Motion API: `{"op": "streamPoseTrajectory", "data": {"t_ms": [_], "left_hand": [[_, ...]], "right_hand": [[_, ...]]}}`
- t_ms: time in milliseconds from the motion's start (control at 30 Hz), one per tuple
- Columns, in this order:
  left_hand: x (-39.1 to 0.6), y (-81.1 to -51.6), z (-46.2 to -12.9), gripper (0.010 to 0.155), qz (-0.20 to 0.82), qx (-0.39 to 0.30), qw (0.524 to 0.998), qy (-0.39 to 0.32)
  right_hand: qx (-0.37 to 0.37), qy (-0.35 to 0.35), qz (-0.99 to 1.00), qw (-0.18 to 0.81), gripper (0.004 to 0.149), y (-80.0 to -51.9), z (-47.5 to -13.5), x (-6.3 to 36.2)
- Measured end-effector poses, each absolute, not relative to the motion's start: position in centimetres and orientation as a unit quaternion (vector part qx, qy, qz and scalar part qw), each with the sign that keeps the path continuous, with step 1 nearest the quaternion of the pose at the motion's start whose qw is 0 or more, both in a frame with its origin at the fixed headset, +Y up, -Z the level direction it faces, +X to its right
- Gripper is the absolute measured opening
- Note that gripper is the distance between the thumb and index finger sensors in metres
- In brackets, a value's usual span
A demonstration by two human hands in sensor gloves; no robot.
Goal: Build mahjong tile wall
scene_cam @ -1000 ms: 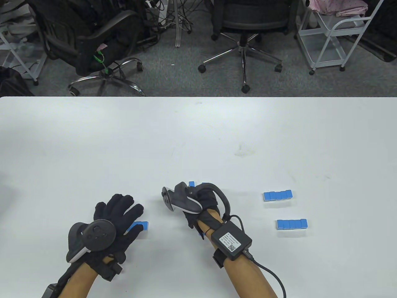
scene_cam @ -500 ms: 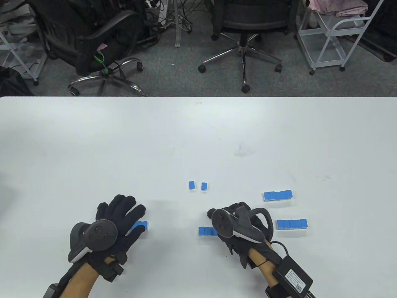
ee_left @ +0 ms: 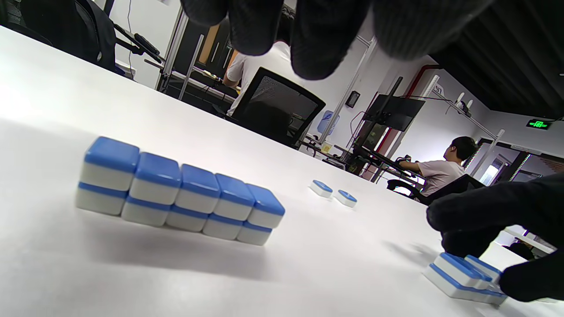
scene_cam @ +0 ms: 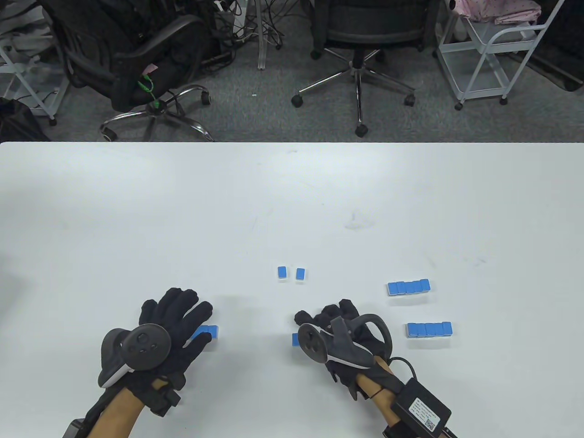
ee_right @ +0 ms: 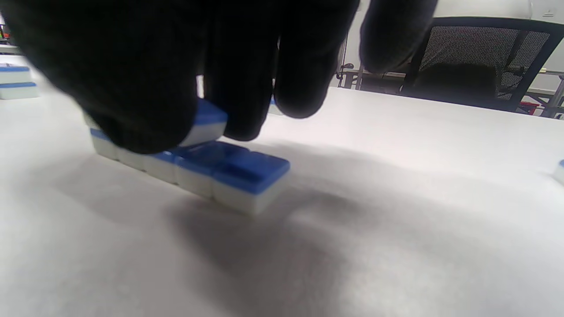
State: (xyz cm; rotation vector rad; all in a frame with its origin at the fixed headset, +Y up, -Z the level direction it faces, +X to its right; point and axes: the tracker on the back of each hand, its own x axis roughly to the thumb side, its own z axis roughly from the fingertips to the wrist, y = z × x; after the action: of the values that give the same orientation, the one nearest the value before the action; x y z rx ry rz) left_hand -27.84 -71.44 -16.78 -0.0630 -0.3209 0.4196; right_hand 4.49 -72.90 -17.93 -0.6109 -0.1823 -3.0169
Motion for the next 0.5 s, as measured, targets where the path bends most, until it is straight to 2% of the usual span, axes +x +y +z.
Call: {"op": "streamPoseTrajectory", "data": {"t_ms": [500], "left_hand": [[-27.83, -71.40, -16.75, 0.064, 0.205, -0.033, 0.965, -0.159]], "right_hand": [[-0.201, -0.063, -0.977, 0.023, 0.072, -73.02, -17.86, 4.44]]}}
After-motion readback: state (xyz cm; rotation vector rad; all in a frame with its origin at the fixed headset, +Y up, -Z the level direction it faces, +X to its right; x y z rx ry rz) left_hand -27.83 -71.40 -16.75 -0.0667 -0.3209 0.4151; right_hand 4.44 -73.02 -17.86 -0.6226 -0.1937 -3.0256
